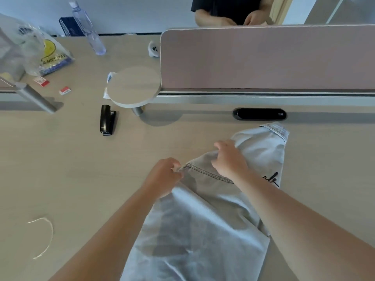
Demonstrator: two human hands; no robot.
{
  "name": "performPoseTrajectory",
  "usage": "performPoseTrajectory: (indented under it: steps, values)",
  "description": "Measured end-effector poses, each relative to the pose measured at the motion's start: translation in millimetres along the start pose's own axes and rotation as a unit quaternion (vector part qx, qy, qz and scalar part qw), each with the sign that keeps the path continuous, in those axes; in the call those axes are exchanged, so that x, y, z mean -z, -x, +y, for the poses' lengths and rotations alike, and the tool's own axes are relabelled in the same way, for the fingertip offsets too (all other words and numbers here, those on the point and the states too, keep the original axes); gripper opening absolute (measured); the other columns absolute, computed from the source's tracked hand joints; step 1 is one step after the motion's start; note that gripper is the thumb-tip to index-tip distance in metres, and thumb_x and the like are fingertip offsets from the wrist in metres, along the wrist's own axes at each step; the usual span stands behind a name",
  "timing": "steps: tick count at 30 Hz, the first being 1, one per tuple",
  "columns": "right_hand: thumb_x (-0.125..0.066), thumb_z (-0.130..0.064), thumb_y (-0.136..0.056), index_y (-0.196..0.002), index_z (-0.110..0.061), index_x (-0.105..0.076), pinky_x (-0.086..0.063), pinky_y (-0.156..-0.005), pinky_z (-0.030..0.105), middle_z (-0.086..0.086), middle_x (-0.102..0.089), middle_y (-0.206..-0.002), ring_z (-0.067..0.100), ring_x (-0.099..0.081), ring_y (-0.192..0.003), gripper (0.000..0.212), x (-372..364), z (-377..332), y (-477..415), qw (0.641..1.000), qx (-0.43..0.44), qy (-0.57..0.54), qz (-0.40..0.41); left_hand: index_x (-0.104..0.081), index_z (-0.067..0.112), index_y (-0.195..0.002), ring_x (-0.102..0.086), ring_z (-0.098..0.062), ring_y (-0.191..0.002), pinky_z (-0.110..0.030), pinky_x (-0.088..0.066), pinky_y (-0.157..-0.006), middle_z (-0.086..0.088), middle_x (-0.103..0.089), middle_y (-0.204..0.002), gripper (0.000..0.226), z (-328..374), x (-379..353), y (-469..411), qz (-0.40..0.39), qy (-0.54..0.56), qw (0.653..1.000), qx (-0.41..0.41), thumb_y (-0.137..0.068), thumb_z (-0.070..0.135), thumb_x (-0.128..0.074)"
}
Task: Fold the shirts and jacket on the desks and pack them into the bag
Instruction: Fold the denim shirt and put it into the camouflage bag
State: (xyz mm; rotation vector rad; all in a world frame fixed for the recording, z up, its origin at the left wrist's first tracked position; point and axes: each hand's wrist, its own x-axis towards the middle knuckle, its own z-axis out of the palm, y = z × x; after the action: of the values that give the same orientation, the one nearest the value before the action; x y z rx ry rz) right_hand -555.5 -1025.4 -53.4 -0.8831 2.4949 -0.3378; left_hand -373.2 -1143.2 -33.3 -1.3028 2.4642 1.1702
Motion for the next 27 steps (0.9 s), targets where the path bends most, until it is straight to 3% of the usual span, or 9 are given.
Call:
performPoseTrajectory:
  steps: [2, 4, 7, 11, 14, 17, 21, 24, 27]
  values:
    - [-0.054, -0.020, -0.095, -0.147, -0.022, -0.040, -0.046, -0.096, 0.037, 0.006, -0.029, -0.155, 0.028, -0.051, -0.126, 0.054, 0.1, -12.9, 23.7, 0.999, 0.013, -0.030, 0.019, -0.064, 0.021, -0.118, -0.057, -0.012, -0.097, -0.024, -0.042, -0.076, 0.003, -0.057, -0.119, 0.027, -13.4, 16.8, 11.7, 0.020, 0.020, 1.000, -0.006, -0.092, 0.026, -0.067]
    - [-0.056, -0.018, -0.093, -0.138, -0.019, -0.049, -0.050, -0.091, 0.038, 0.005, -0.037, -0.149, 0.025, -0.057, -0.116, 0.046, -3.9, -26.1, 51.8, 0.996, 0.014, -0.071, 0.052, -0.066, 0.019, -0.114, -0.061, -0.012, -0.086, -0.020, -0.046, -0.067, 0.005, -0.062, -0.109, 0.023, -23.6, 33.4, 23.2, 0.020, 0.052, 0.998, 0.001, -0.092, 0.025, -0.067]
    - [-0.056, -0.019, -0.093, -0.119, -0.015, -0.063, -0.052, -0.087, 0.039, 0.002, -0.057, -0.129, 0.024, -0.061, -0.107, 0.028, -11.7, -48.6, 96.0, 0.994, -0.023, -0.058, 0.090, -0.066, 0.014, -0.107, -0.070, -0.018, -0.072, -0.033, -0.060, -0.073, -0.003, -0.071, -0.088, 0.016, -36.3, 49.0, 40.1, -0.027, 0.113, 0.993, 0.010, -0.092, 0.019, -0.062]
    - [-0.051, -0.016, -0.090, -0.107, -0.007, -0.067, -0.053, -0.077, 0.043, 0.010, -0.070, -0.105, 0.032, -0.067, -0.091, 0.025, -35.6, -80.1, 139.5, 0.976, -0.120, -0.172, 0.052, -0.066, 0.009, -0.111, -0.070, -0.022, -0.073, -0.032, -0.061, -0.066, -0.006, -0.068, -0.089, 0.019, -52.1, 48.5, 60.1, -0.123, 0.199, 0.972, 0.012, -0.095, 0.011, -0.057]
    - [-0.053, -0.015, -0.085, -0.078, -0.014, -0.061, -0.046, -0.060, 0.038, 0.002, -0.060, -0.071, 0.027, -0.061, -0.067, 0.011, -62.0, -98.8, 159.1, 0.968, -0.142, -0.203, 0.040, -0.065, 0.015, -0.104, -0.068, -0.020, -0.078, -0.034, -0.062, -0.076, -0.008, -0.066, -0.095, 0.013, -61.0, 39.0, 70.0, -0.196, 0.232, 0.953, 0.012, -0.096, 0.009, -0.057]
    - [-0.054, -0.010, -0.087, -0.063, -0.022, -0.046, -0.027, -0.050, 0.027, -0.006, -0.041, -0.060, 0.013, -0.038, -0.054, 0.028, -75.5, -112.6, 170.3, 0.957, -0.161, -0.238, 0.040, -0.063, 0.012, -0.089, -0.069, -0.019, -0.081, -0.038, -0.060, -0.086, -0.006, -0.066, -0.086, 0.015, -69.6, 31.8, 75.4, -0.233, 0.240, 0.942, 0.016, -0.098, 0.005, -0.052]
    - [-0.054, -0.009, -0.086, -0.085, -0.016, -0.066, -0.040, -0.054, 0.027, 0.000, -0.058, -0.064, 0.020, -0.053, -0.057, 0.014, -80.8, -119.1, 169.8, 0.927, -0.196, -0.300, 0.109, -0.062, 0.012, -0.077, -0.070, -0.033, -0.091, -0.047, -0.054, -0.095, -0.010, -0.068, -0.073, 0.032, -88.5, 38.9, 66.2, -0.194, 0.231, 0.954, 0.001, -0.097, -0.007, -0.044]
    - [-0.053, -0.007, -0.087, -0.105, 0.002, -0.066, -0.051, -0.083, 0.042, 0.019, -0.070, -0.101, 0.035, -0.064, -0.096, 0.024, -91.6, -123.6, 166.7, 0.932, -0.188, -0.290, 0.113, -0.065, 0.011, -0.082, -0.070, -0.029, -0.085, -0.039, -0.055, -0.091, -0.013, -0.071, -0.075, 0.028, -103.4, 46.2, 62.6, -0.173, 0.224, 0.959, 0.023, -0.095, -0.004, -0.045]
    - [-0.054, -0.024, -0.089, -0.138, -0.031, -0.057, -0.042, -0.108, 0.034, -0.003, -0.059, -0.139, 0.020, -0.054, -0.130, 0.049, -109.5, -120.5, 161.3, 0.943, -0.163, -0.290, -0.018, -0.058, 0.016, -0.068, -0.060, -0.026, -0.074, -0.039, -0.056, -0.079, -0.008, -0.061, -0.073, 0.021, -112.9, 41.0, 62.1, -0.189, 0.164, 0.968, 0.016, -0.087, 0.011, -0.049]
